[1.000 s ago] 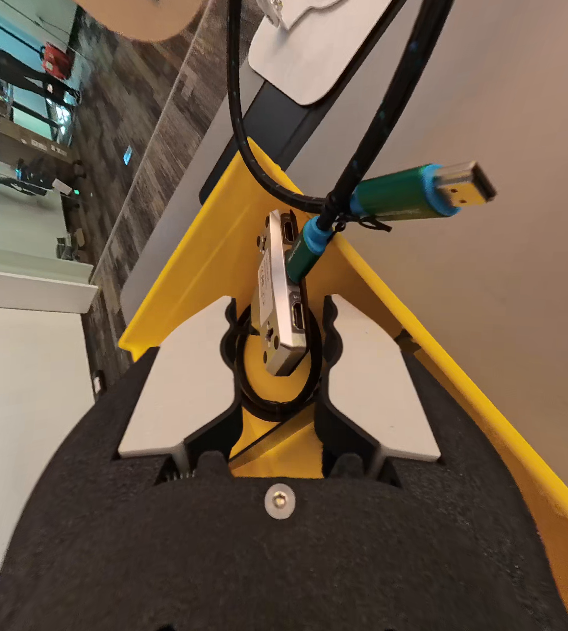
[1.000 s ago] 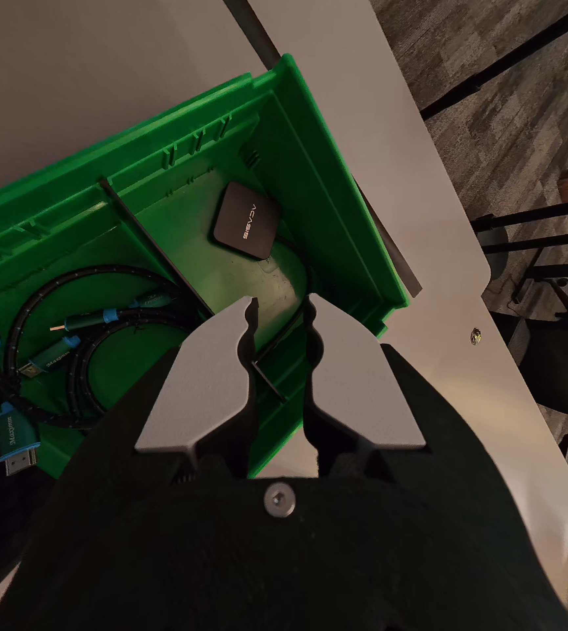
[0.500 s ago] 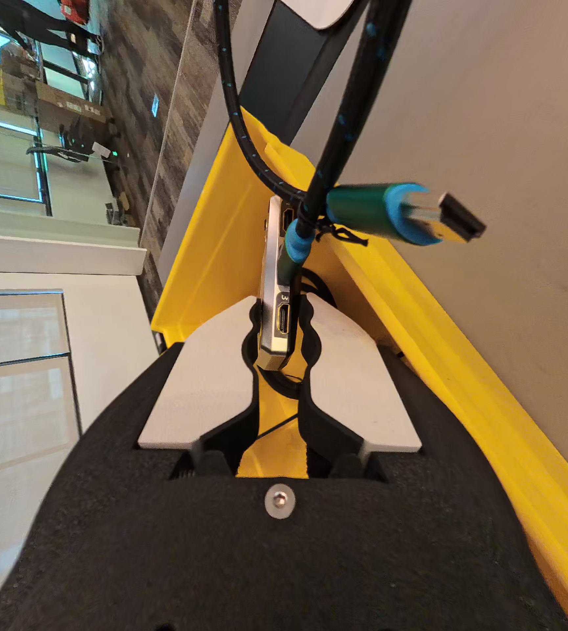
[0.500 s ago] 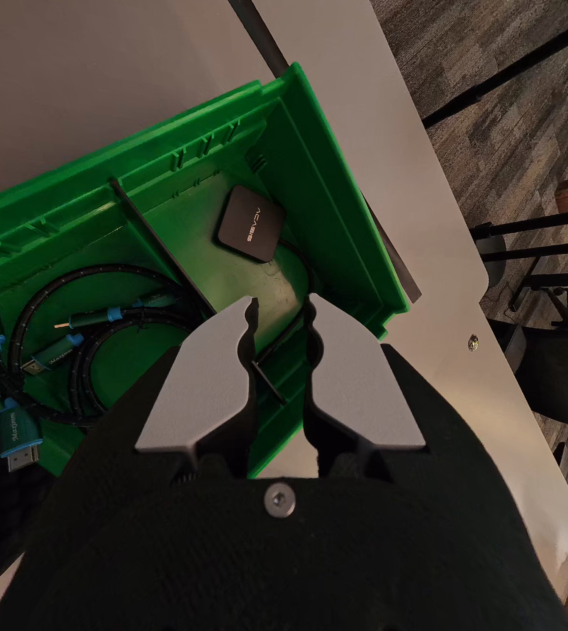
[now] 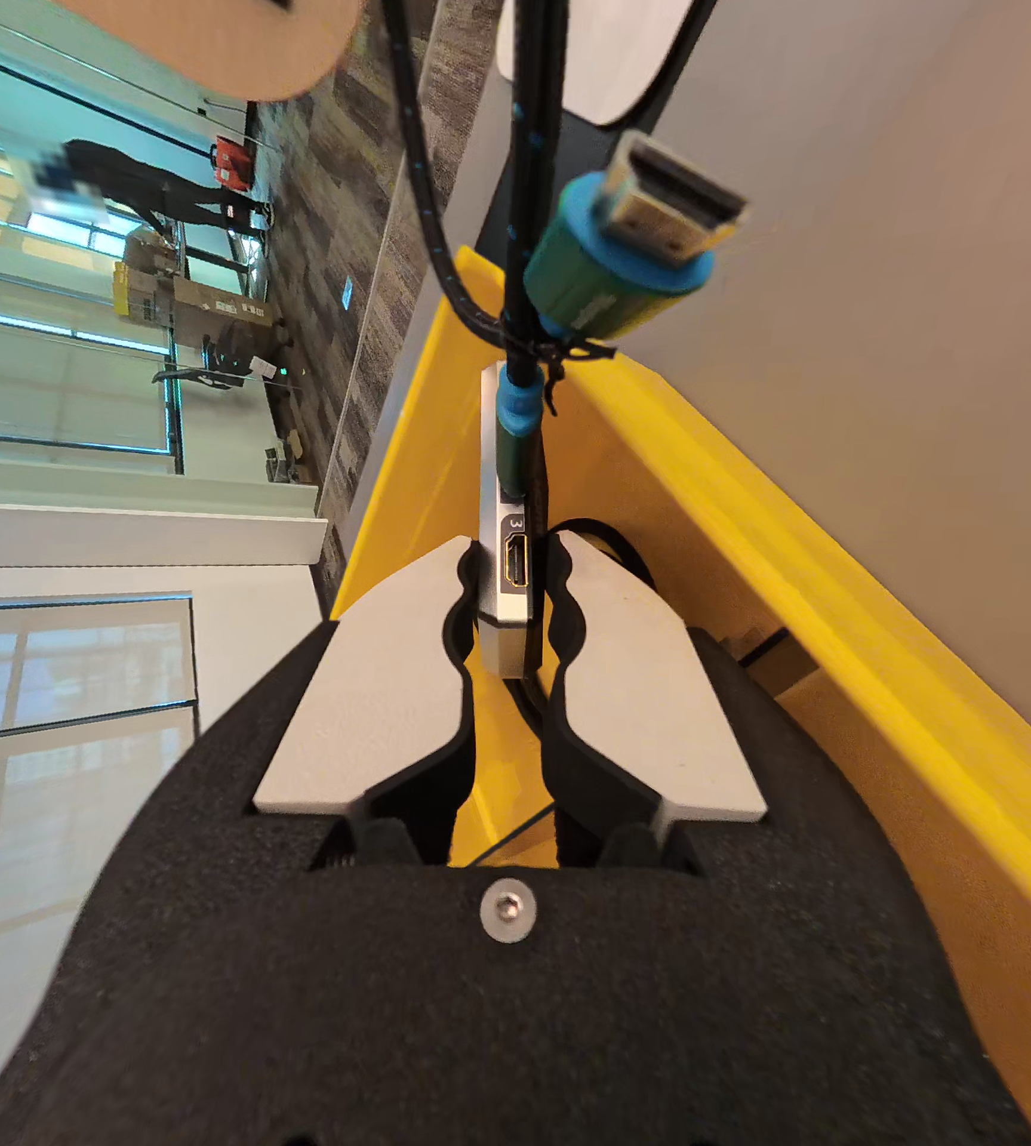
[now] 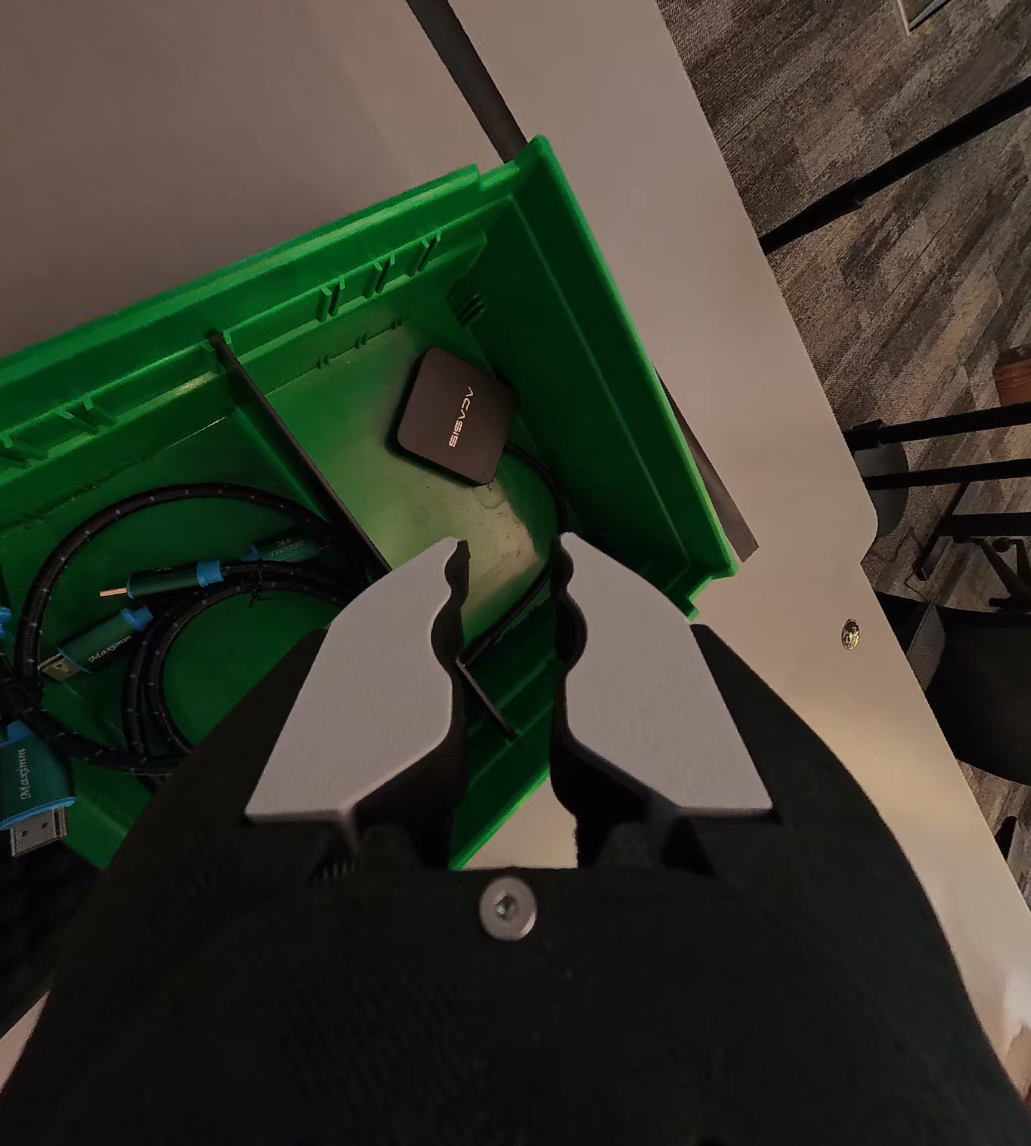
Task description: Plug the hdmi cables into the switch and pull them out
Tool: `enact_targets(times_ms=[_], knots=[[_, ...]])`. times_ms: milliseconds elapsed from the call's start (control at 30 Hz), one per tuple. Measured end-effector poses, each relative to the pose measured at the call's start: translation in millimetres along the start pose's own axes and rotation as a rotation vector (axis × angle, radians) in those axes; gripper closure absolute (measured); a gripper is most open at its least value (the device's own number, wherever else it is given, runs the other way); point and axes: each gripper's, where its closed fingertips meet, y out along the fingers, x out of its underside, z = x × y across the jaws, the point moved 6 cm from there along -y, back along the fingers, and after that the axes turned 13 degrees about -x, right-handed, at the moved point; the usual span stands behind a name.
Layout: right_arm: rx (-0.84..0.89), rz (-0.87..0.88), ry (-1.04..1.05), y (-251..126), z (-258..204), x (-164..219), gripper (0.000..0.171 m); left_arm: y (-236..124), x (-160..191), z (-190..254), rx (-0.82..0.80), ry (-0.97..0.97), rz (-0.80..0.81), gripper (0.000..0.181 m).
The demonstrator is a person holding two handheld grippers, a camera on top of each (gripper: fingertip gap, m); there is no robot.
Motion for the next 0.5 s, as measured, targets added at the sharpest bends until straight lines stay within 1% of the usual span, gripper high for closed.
enact_targets(times_ms=[100,233,367,500], knots=[[0.003,0.008,-0.008,-2,-1,-2,0.144,-12,-3,-17,-0.021,-0.074,0.026,0.161],[0.023,0.008,-0.029,-4,-3,-8,0.144,-41,-12,-48,-0.109,-0.171,0.116,0.161],[0.070,0.029,-0.081,-11,-10,-24,0.144,-86,-35,-76,-0.169,-0.242,0.266,0.161],[0.141,0.154,-0.216,-29,-30,-61,0.143,-137,-56,-99,-0.270,-0.279,0.418,0.161]])
